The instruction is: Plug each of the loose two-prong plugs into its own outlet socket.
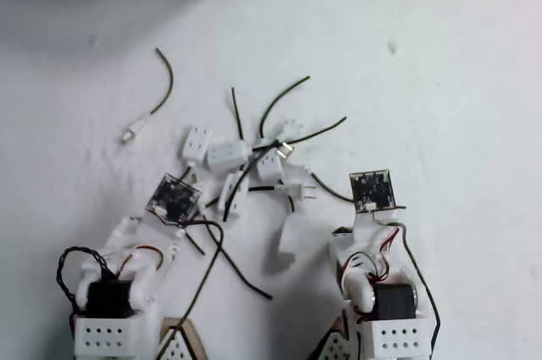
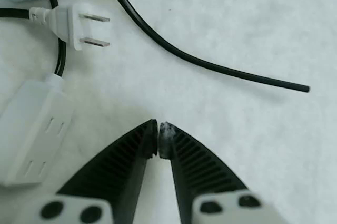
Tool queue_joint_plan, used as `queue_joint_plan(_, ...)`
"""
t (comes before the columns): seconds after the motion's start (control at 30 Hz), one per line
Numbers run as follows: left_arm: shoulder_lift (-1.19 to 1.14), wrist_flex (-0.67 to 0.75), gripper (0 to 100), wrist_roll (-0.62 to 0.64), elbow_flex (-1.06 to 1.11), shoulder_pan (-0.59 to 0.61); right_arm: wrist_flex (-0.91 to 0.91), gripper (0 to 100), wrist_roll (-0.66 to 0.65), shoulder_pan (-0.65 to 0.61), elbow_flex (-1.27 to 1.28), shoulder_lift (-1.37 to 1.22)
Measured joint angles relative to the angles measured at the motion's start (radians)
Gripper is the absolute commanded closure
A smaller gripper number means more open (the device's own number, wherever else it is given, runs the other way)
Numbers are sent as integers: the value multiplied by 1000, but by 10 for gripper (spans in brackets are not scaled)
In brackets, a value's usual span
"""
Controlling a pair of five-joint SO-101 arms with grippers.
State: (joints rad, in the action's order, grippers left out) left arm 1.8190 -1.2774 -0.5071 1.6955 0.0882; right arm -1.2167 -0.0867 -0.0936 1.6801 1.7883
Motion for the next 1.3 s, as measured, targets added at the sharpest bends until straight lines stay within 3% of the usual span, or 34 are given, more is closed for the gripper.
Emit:
queue_joint_plan(0.53, 0, 0, 976, 0, 0, 0, 0, 981, 0, 0, 0, 0)
queue_joint_plan(0.93, 0, 0, 976, 0, 0, 0, 0, 981, 0, -236, 0, 0)
queue_joint_plan(1.3, 0, 0, 976, 0, 0, 0, -58, 981, 0, -259, -3, 0)
